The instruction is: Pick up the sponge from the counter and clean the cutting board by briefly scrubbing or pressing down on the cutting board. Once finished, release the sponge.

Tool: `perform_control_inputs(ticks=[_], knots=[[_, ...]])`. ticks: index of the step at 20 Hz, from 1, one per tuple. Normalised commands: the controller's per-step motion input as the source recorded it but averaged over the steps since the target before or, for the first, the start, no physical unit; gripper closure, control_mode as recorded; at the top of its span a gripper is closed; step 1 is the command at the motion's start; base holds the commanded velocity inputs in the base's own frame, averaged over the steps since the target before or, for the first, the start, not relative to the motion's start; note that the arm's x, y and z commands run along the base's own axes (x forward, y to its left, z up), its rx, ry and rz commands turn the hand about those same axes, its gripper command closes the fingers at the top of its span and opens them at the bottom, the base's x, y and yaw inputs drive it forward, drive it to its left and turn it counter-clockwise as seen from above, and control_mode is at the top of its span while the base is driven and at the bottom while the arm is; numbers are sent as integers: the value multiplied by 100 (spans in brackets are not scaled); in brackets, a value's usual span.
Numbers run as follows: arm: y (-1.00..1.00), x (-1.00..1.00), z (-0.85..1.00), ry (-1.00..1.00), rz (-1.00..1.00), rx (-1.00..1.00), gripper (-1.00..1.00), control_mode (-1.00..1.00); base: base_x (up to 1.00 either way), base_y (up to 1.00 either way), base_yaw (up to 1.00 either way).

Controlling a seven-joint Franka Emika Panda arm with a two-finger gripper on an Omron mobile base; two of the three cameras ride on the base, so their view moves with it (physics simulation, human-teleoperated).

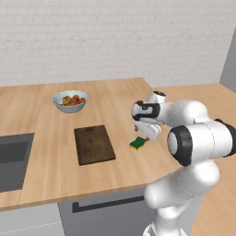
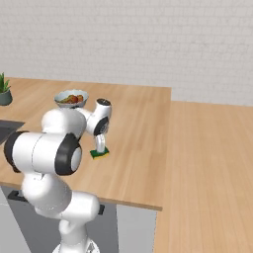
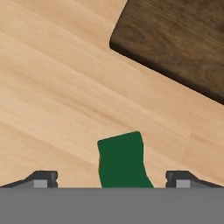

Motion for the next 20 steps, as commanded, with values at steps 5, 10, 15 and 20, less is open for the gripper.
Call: perform_control_inputs(ticks=[5, 10, 15, 20], knots=[[-8, -72, 79, -8, 24, 0, -100, -100, 0, 0, 0], [0, -100, 57, -7, 37, 0, -100, -100, 0, 0, 0], [0, -100, 82, -19, 38, -10, -100, -100, 0, 0, 0], [0, -100, 99, -23, 36, -17, -100, -100, 0, 0, 0]])
